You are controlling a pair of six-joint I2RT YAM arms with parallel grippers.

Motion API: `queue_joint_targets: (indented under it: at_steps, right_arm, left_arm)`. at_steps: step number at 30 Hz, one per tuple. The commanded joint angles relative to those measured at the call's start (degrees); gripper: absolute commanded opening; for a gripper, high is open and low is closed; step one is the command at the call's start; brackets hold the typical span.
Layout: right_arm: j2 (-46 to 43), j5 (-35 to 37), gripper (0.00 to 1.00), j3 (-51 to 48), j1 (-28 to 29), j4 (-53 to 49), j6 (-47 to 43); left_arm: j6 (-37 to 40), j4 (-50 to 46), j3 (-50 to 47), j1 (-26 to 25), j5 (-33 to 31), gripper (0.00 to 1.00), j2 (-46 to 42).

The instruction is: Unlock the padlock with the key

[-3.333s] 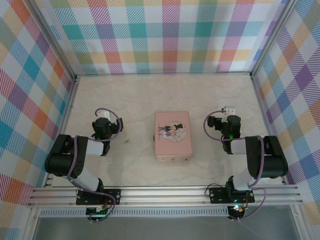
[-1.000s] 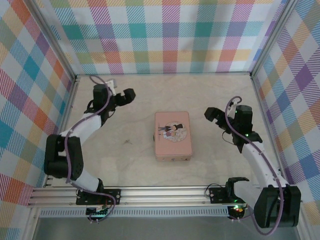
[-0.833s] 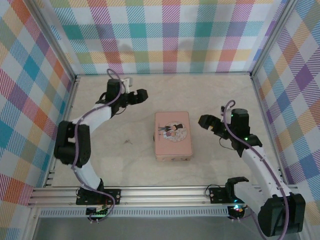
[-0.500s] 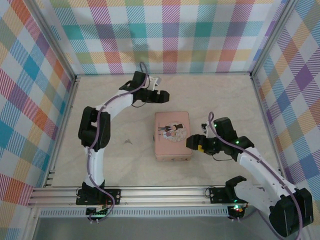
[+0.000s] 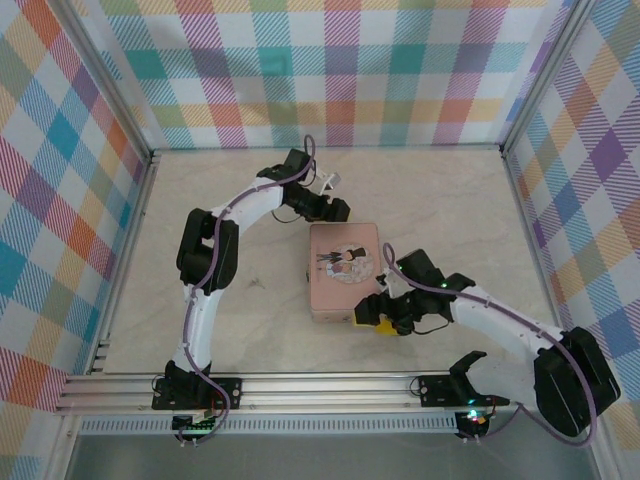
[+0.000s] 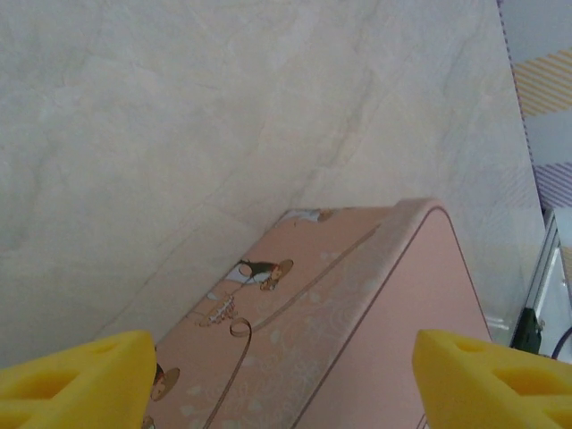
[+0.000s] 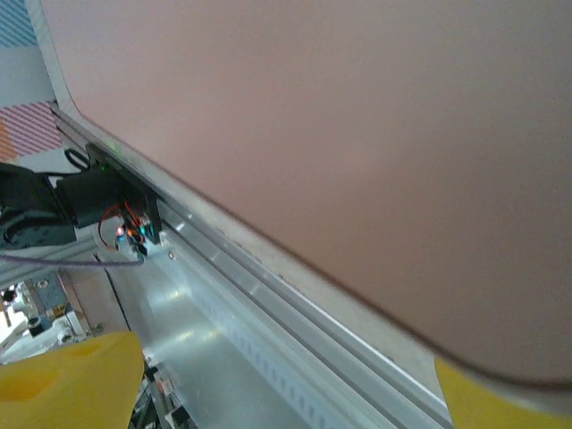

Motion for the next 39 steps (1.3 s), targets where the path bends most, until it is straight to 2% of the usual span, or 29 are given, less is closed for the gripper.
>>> queue_joint_targets:
  at_steps: [1,5,10,18,25,29,39]
  right_arm:
    - [0.44,3.73,0.85,1.98,0.12,5.2,2.63]
    - [1.52,9.5,0.85,4.02,-1.59,6.14,3.98]
    - [3.85,12.7,0.81,5.29,-5.76,11.94,6.57]
    - [17.09,13.5,0.76,15.4,-7.43,15.69,4.39]
    - [28.47,15.8,0.63,25.84,-8.48,14.58,2.33]
    - [33.49,17.68,0.55,32.02,-9.74,12.17,0.78]
    - [41.32,20.25,0.53,42.32,-14.14,9.11,-3.08]
  left_arm:
    - [2.11,-2.66,-1.27,-0.43,1.76,0.75,-1.1]
    - [2.1,-1.58,-4.9,0.55,1.59,0.72,-3.35]
    - [-0.55,3.28,-12.45,3.68,2.22,0.71,-7.93]
    - [-3.21,9.67,-25.92,5.19,-0.71,0.7,-18.29]
    - [-11.44,18.03,-37.25,5.37,-3.23,0.67,-24.07]
    - [-18.05,26.56,-43.02,4.81,-4.13,0.64,-26.37]
    - [-26.88,35.14,-44.54,-0.82,-9.5,0.62,-26.75]
